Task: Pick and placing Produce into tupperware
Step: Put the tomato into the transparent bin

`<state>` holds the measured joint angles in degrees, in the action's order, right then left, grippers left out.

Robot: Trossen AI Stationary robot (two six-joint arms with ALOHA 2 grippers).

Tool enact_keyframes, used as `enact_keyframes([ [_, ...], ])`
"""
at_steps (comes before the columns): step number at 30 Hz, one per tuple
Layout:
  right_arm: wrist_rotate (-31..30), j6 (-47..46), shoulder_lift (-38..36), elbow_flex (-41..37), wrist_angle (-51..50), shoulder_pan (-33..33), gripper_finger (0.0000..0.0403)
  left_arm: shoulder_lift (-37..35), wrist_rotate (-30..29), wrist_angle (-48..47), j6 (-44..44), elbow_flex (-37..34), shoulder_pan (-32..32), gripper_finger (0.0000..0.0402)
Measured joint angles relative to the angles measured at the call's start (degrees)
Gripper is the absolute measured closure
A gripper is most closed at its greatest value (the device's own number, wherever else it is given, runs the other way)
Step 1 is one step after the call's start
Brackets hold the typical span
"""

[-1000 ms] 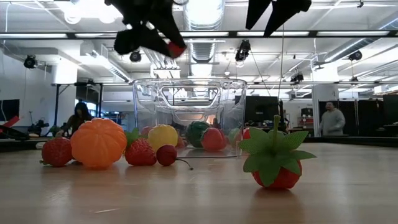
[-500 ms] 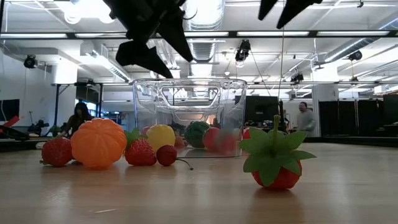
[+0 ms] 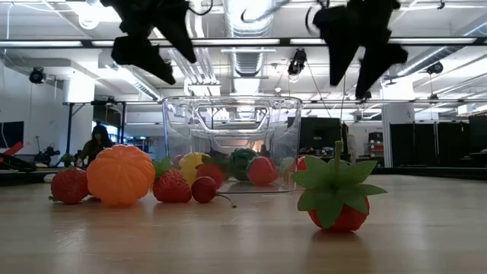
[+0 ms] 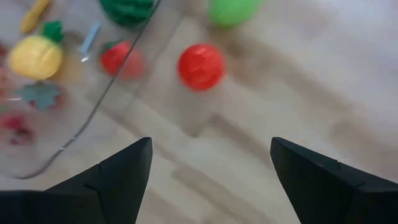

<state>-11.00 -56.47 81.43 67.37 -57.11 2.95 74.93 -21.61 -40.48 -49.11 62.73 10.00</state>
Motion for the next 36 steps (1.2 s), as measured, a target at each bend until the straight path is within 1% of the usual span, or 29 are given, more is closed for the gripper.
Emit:
enact_keyframes([
  [1, 1.7, 0.4, -0.1, -1.8, 3.0, -0.4, 0.0083, -0.5, 0.0, 0.3, 0.0, -0.3, 0.0, 0.0084],
  [3, 2.9, 1.9, -0.4, -4.6, 7.7, -0.6, 0.0083, -1.5, 0.0, 0.4, 0.0, -1.2, 0.0, 0.0084],
  [6, 1.4, 6.9, -0.5, -7.6, 13.3, -0.1, 0.0086, -2.0, -0.2, 0.6, 0.0, -2.4, 0.0, 0.0084],
  [8, -0.7, 11.5, -0.4, -9.1, 14.8, 0.0, 0.0088, -2.0, -0.2, 0.3, 0.0, -3.4, 0.0, 0.0084],
  [12, -4.6, 18.9, 0.5, -12.0, 13.9, -0.1, 0.009, -1.7, -0.3, 0.4, -0.1, -5.1, 0.0, 0.0084],
  [13, -4.7, 19.1, 0.6, -12.4, 14.0, -0.3, 0.009, -1.4, -0.3, 0.4, -0.1, -5.2, 0.0, 0.0084],
  [15, -4.3, 16.3, 0.7, -12.7, 14.4, -0.5, 0.0091, -1.0, -0.3, 0.3, 0.0, -5.4, 0.0, 0.0084],
  [17, -4.1, 17.0, 0.8, -13.6, 16.5, -0.5, 0.0093, -0.9, -0.3, 0.4, 0.0, -5.3, -0.1, 0.0084],
  [22, -3.7, 24.4, 0.8, -15.6, 24.9, -0.7, 0.0097, -0.9, -0.4, 0.4, 0.4, -7.0, -0.7, 0.0084],
  [26, -5.3, 31.4, 0.8, -17.4, 29.5, -1.1, 0.0097, -2.2, -0.3, 0.3, 0.0, -9.2, -0.8, 0.0084],
  [29, -5.7, 38.5, 0.9, -19.1, 31.6, -1.2, 0.0097, -3.7, -0.2, 0.2, -0.1, -9.7, -0.8, 0.0084],
  [32, -5.6, 42.5, 1.1, -20.3, 33.6, -1.2, 0.0097, -6.0, -3.1, 0.3, -0.1, -9.6, -0.8, 0.0084],
  [36, -5.6, 43.0, 1.1, -20.8, 34.3, -1.3, 0.0097, -9.9, -7.0, -1.4, 0.0, -9.7, -0.9, 0.0084],
])
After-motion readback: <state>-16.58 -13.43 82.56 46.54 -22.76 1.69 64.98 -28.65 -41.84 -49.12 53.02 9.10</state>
